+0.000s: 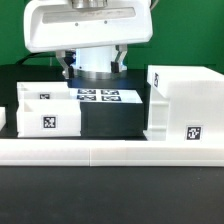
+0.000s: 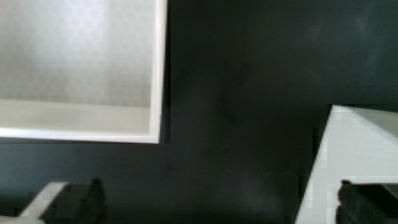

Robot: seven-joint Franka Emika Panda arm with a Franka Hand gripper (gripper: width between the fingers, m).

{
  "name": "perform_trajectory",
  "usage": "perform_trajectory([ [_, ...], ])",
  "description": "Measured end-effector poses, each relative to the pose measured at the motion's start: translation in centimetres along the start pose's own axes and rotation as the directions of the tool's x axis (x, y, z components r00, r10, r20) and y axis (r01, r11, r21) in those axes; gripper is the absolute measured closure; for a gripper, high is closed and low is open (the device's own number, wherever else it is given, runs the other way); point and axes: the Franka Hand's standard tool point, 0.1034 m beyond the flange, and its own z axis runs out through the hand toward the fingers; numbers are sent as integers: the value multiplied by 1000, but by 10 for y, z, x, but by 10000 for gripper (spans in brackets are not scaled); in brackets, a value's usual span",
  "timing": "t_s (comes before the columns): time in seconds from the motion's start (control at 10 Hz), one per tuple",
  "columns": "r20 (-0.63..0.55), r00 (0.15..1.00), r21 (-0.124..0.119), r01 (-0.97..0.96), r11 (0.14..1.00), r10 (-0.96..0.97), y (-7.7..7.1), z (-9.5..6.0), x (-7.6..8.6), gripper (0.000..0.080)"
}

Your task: Assemble drawer

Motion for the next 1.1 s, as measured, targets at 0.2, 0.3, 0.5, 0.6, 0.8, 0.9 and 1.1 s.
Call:
perform_trajectory([
  [0.2,-14,1000,-16,3,1000,-3,2,8,-5,150],
  [0.3,-20,1000,-31,14,999,-15,7,18,-16,150],
  [0.5,-28,999,-58,26,998,-28,17,36,-33,150],
  [0.6,-32,999,-70,26,997,-28,21,46,-36,150],
  [0.8,-28,999,-78,25,997,-27,23,57,-39,150],
  [0.9,-30,999,-85,23,996,-26,25,63,-41,150],
  [1.1,-32,999,-97,27,995,-30,27,76,-44,150],
])
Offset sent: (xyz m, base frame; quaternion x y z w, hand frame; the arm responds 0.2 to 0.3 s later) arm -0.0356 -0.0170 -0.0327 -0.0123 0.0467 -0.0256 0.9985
